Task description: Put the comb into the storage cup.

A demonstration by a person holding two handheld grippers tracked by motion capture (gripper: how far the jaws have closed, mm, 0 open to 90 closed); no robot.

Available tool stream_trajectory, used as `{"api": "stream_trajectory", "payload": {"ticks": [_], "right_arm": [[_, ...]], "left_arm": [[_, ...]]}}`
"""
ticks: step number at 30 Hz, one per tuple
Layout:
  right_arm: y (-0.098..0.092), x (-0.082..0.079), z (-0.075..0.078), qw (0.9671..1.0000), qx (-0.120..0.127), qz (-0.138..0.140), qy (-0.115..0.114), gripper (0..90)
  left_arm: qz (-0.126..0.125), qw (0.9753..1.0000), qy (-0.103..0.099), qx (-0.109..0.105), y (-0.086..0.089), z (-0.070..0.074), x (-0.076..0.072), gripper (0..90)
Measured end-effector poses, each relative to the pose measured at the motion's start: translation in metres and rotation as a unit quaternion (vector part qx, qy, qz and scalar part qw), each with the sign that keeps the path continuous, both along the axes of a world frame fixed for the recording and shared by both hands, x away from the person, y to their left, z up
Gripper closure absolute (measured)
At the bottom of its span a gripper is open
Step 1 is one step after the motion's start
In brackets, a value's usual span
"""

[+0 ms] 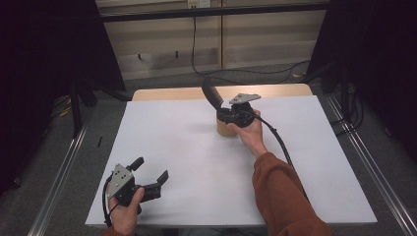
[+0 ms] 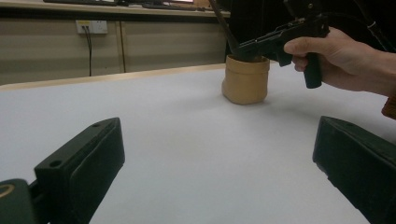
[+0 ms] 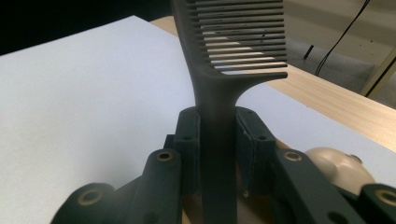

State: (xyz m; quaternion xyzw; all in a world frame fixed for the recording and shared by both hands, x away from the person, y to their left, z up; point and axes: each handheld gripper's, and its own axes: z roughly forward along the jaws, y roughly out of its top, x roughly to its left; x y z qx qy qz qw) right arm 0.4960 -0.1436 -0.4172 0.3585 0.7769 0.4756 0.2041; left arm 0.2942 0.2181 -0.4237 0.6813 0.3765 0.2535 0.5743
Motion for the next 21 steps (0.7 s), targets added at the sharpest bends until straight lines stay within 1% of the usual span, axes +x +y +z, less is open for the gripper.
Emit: {"api": "stream_trajectory", "payload": {"ticks": [2, 6, 9, 13, 16, 21], "right_arm": [[0.0019, 0.0012, -0.0007, 1.0000, -0.003, -0.003, 0.002, 72.0], [0.0024, 0.0027, -0.0023, 0.9999, 0.002, -0.009, 0.008, 71.5], [0.0022, 0.0023, -0.0026, 0.9999, 0.001, -0.010, 0.011, 70.9], [0.0017, 0.0012, -0.0040, 0.9997, -0.005, -0.016, 0.018, 67.6], [0.0010, -0.0008, -0.0042, 0.9997, -0.004, -0.016, 0.016, 64.5], [-0.0004, -0.0045, 0.0006, 0.9997, 0.008, -0.021, 0.008, 60.5]], "left_arm": [[0.000, 1.0000, 0.000, 0.001, 0.0002, 0.0000, 0.0000, 2.2], [-0.001, 1.0000, 0.000, 0.001, 0.0003, 0.0000, -0.0001, 2.2], [0.000, 1.0000, -0.001, 0.001, 0.0005, 0.0000, 0.0000, 2.2], [0.000, 1.0000, -0.001, 0.001, 0.0002, 0.0001, -0.0001, 2.2], [0.000, 1.0000, 0.000, 0.001, -0.0001, -0.0001, 0.0000, 2.2], [0.000, 1.0000, 0.000, 0.003, -0.0001, 0.0000, -0.0002, 2.2]]}}
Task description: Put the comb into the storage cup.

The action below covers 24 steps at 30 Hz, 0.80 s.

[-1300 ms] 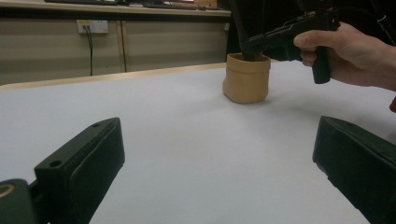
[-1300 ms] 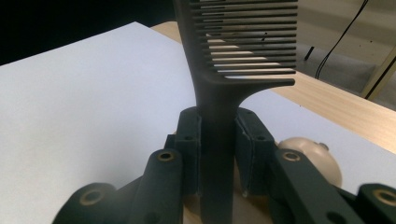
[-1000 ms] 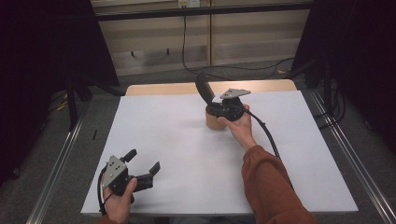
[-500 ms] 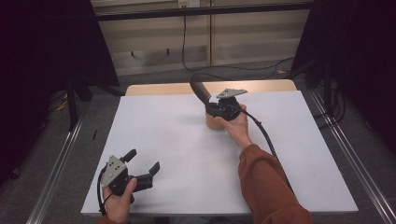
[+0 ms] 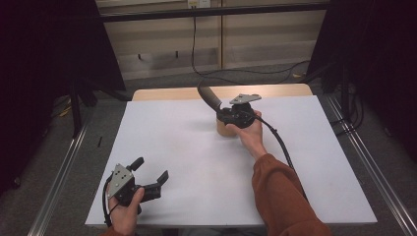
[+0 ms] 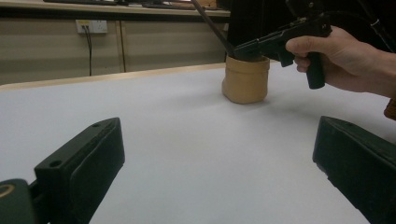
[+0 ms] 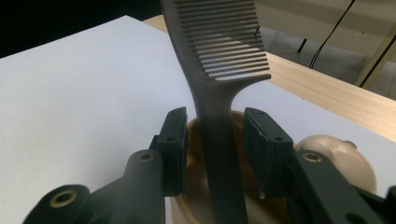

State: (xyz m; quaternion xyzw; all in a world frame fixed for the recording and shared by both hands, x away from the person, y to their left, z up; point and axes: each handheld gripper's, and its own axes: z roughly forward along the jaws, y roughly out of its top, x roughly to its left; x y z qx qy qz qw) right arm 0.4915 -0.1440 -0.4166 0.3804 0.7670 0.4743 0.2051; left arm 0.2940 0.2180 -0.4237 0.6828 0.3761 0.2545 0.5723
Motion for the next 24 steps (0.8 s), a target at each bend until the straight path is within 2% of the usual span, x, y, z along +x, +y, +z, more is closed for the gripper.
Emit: {"api": "stream_trajectory", "payload": {"ticks": [3, 6, 12, 17, 21, 24], "right_arm": [[0.000, -0.003, 0.004, 1.0000, 0.008, 0.001, -0.006, 55.6], [-0.001, -0.005, 0.009, 0.9997, 0.020, 0.003, -0.009, 54.2], [-0.004, -0.009, 0.015, 0.9994, 0.030, 0.001, -0.015, 48.8], [-0.006, -0.012, 0.018, 0.9993, 0.034, 0.009, -0.012, 38.0], [-0.008, -0.013, 0.020, 0.9990, 0.042, 0.009, -0.010, 32.8], [-0.007, -0.015, 0.023, 0.9990, 0.043, 0.006, -0.013, 23.8]], "left_arm": [[0.000, 1.0000, 0.000, 0.001, 0.000, 0.000, 0.000, 2.2], [-0.001, 1.0000, -0.001, -0.001, 0.000, 0.000, 0.000, 2.2], [0.001, 1.0000, -0.001, -0.001, 0.000, 0.000, 0.000, 2.2], [0.003, 1.0000, 0.000, -0.002, 0.001, 0.000, 0.000, 2.2], [0.006, 1.0000, 0.002, -0.002, 0.001, -0.001, 0.001, 2.2], [0.010, 0.9999, 0.003, 0.000, 0.002, -0.001, 0.002, 2.2]]}}
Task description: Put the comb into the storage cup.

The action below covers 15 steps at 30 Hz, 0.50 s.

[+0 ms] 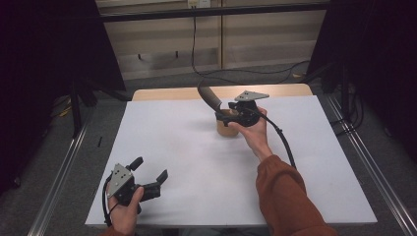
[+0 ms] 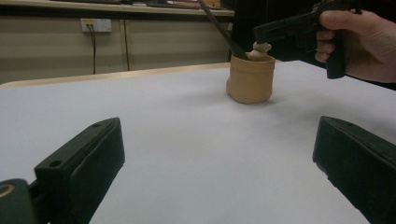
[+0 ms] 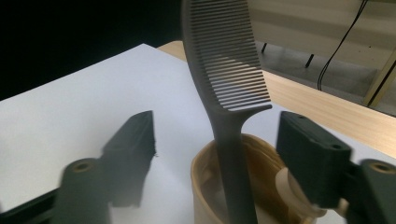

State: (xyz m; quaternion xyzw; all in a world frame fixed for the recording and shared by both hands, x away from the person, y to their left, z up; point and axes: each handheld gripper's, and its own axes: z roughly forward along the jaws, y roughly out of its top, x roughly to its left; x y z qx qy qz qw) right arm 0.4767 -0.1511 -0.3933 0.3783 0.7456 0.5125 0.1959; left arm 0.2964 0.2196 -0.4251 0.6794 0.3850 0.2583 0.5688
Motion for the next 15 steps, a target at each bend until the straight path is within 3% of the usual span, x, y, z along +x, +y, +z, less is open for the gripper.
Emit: {"api": "stream_trajectory", "payload": {"ticks": [8, 15], "right_arm": [[-0.0053, -0.0038, 0.0075, 0.9999, 0.007, -0.010, -0.003, 11.4], [-0.0095, -0.0092, 0.0096, 0.9998, -0.001, -0.018, -0.011, 3.7]], "left_arm": [[0.005, 1.0000, 0.003, 0.001, 0.0016, -0.0011, -0.0004, 2.2], [0.012, 0.9999, 0.003, 0.001, 0.0029, -0.0009, -0.0013, 2.2]]}}
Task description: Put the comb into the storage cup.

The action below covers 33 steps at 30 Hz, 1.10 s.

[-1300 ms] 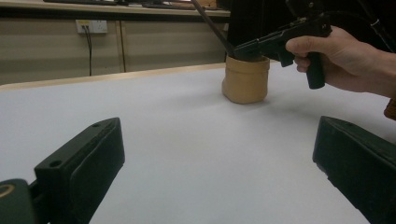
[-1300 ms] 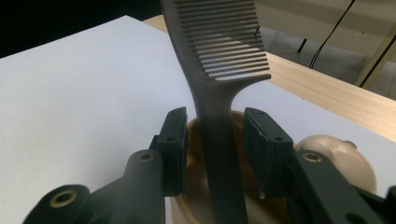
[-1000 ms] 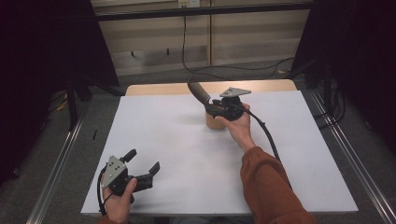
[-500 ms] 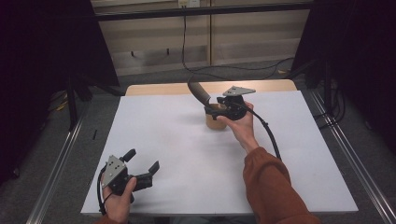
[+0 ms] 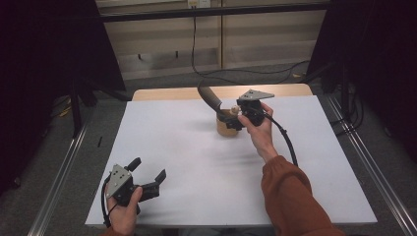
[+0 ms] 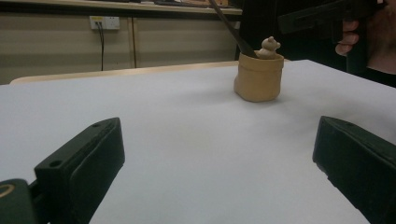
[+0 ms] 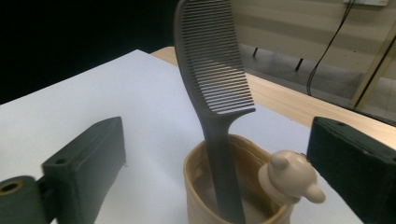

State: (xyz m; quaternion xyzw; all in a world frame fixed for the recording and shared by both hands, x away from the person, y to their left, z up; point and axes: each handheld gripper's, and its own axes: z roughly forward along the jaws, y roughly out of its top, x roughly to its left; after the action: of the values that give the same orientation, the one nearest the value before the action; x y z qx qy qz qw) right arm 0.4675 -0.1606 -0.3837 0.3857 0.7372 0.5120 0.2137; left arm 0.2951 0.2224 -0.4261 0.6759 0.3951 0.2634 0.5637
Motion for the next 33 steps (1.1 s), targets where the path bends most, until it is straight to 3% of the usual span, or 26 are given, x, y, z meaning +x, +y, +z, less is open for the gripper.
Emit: {"api": "stream_trajectory", "payload": {"ticks": [5, 10, 22, 27, 33], "right_arm": [[-0.008, -0.005, 0.001, 0.9999, 0.010, -0.012, -0.006, 3.6], [-0.014, -0.010, -0.002, 0.9984, 0.038, -0.039, -0.014, 3.8], [-0.027, -0.028, -0.002, 0.9968, 0.041, -0.061, -0.030, 3.6], [-0.033, -0.038, -0.001, 0.9948, 0.026, -0.084, -0.052, 1.2], [-0.041, -0.047, 0.001, 0.9927, 0.020, -0.103, -0.060, 1.3]], "left_arm": [[-0.001, 1.0000, 0.000, -0.003, -0.001, 0.000, 0.000, 2.2], [0.000, 1.0000, -0.001, -0.002, -0.001, 0.001, 0.000, 2.2], [0.006, 0.9999, -0.005, -0.010, 0.001, 0.003, -0.004, 2.2], [0.008, 0.9999, -0.005, -0.014, 0.002, 0.003, -0.004, 2.2], [0.013, 0.9998, -0.009, -0.015, 0.002, 0.003, -0.006, 2.2]]}}
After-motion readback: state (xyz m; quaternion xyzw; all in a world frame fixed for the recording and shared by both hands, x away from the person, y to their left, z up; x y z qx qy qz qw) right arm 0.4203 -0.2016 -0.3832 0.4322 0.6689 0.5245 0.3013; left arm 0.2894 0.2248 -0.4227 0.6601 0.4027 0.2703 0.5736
